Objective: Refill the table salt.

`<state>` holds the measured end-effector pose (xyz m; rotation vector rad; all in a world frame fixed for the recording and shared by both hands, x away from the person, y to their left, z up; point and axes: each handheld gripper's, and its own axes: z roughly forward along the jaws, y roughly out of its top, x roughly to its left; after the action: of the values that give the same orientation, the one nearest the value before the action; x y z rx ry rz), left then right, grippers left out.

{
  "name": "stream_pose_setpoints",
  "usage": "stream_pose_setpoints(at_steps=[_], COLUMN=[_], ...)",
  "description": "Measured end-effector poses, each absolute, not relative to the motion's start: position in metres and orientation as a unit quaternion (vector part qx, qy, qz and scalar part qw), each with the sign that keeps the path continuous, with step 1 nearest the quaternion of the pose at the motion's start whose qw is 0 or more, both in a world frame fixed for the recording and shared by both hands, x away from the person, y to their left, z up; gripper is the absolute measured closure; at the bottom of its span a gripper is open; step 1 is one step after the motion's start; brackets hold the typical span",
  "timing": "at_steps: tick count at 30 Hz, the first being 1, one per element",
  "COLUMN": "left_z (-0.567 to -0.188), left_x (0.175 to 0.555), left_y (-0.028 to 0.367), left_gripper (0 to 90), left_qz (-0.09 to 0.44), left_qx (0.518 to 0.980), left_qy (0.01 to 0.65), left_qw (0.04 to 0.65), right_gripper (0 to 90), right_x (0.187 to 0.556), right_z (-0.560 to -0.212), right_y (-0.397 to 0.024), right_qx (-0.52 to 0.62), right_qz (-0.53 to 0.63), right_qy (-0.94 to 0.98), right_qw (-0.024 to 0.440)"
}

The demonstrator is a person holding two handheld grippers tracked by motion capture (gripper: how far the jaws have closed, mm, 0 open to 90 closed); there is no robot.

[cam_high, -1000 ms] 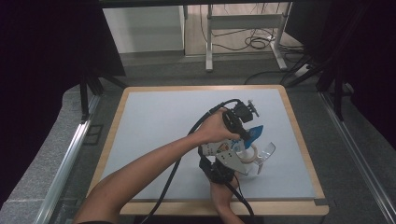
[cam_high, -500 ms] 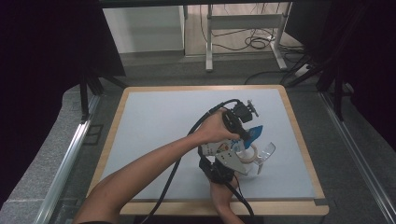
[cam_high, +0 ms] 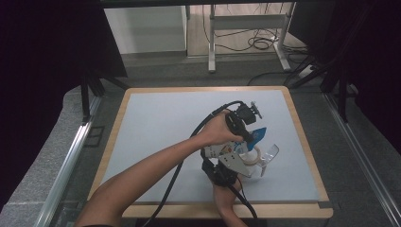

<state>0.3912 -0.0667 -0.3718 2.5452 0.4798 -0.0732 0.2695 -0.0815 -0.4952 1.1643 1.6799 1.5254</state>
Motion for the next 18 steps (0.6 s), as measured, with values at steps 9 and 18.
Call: stream_pose_setpoints(at_steps=[9,18], left_z=[-0.3725,-0.3728], left_x=[0.3922,0.3920], left_y=[-0.0692,-0.0693], left_gripper=[90.0,90.0], left_qz=[-0.029,-0.031], left_qx=[0.946,0.946], left_qy=[0.177,0.175], left_qw=[0.271,0.271], right_gripper=[52.9,53.0], right_x=[0.2702,0.2706], right_z=[-0.4948,-0.4947], right_y=[-0.0827,-0.0828], right_qx=[0.443,0.442], right_qz=[0.573,0.573], right_qy=[0.626,0.627], right_qw=[0.289,0.290])
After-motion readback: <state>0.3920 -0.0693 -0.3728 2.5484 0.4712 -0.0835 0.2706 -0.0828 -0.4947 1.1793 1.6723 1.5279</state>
